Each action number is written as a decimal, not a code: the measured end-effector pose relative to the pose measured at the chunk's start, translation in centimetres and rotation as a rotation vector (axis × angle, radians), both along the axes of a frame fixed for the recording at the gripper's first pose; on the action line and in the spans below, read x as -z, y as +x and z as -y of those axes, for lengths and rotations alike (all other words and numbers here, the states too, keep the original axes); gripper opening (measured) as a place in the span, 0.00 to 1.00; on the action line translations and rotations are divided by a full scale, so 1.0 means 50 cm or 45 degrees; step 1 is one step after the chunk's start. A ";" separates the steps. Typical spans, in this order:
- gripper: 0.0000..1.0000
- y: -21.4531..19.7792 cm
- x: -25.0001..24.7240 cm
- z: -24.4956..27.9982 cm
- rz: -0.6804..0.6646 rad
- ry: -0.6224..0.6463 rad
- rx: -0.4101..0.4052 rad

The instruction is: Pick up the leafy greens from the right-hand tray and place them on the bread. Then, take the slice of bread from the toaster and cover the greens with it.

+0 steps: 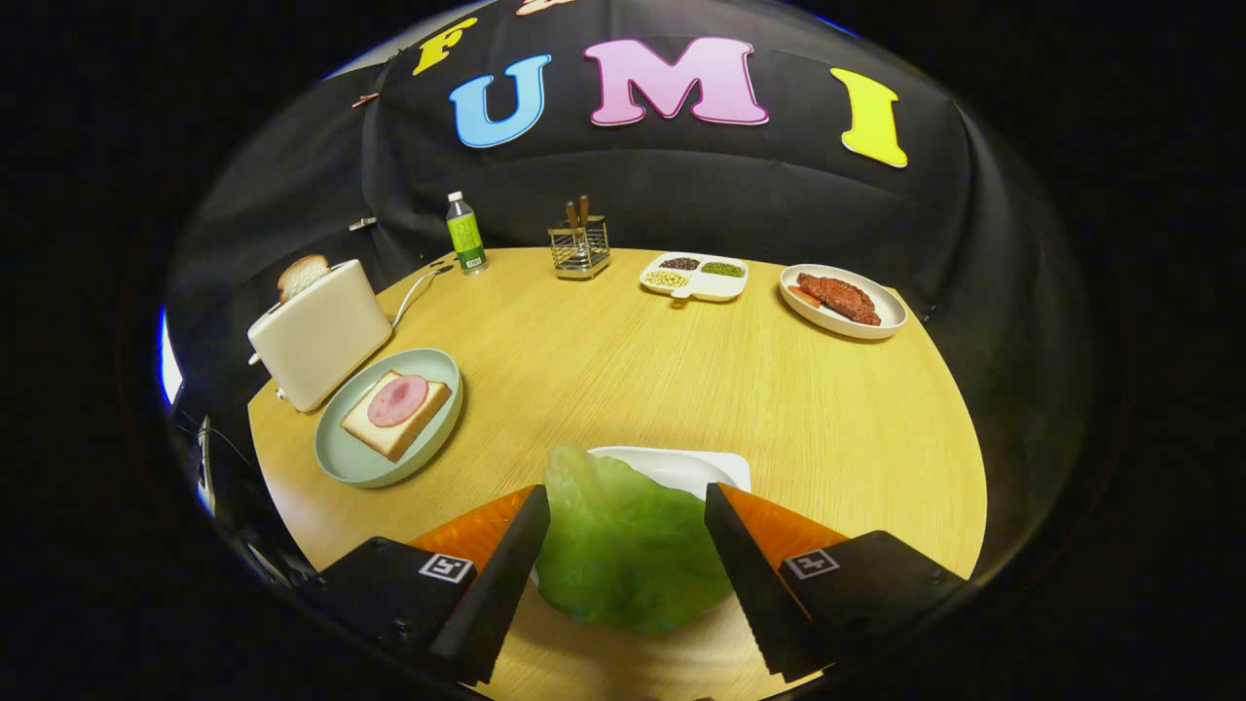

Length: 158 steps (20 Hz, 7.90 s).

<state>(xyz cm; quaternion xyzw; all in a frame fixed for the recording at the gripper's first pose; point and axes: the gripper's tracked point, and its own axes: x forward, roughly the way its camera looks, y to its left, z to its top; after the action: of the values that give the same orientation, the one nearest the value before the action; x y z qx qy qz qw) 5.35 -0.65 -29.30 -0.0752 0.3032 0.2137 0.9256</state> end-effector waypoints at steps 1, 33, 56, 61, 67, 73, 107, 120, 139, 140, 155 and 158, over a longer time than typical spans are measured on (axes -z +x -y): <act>1.00 0.003 0.012 -0.003 -0.013 -0.012 -0.010; 0.06 -0.009 0.026 -0.003 -0.143 -0.124 0.095; 0.05 -0.065 -0.217 -0.447 0.039 -0.068 -0.162; 0.06 -0.060 -0.113 -0.507 -0.003 -0.177 -0.216; 0.09 -0.054 -0.054 -0.553 -0.060 -0.206 -0.235; 0.13 -0.041 -0.026 -0.563 -0.129 -0.185 -0.206; 1.00 -0.081 -0.389 -0.884 0.200 0.179 -0.484; 1.00 -0.063 -0.262 -1.004 0.126 0.098 -0.432; 0.14 -0.056 -0.220 -1.032 -0.019 0.159 -0.332; 0.12 -0.054 -0.227 -1.033 -0.009 0.161 -0.328; 0.10 -0.029 -0.432 -0.953 0.093 0.354 -0.229; 0.10 -0.016 -0.452 -0.914 0.099 0.390 -0.195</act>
<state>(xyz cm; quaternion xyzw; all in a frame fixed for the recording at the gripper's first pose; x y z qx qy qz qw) 4.54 45.04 -6.70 0.0357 0.2244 0.3242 0.9183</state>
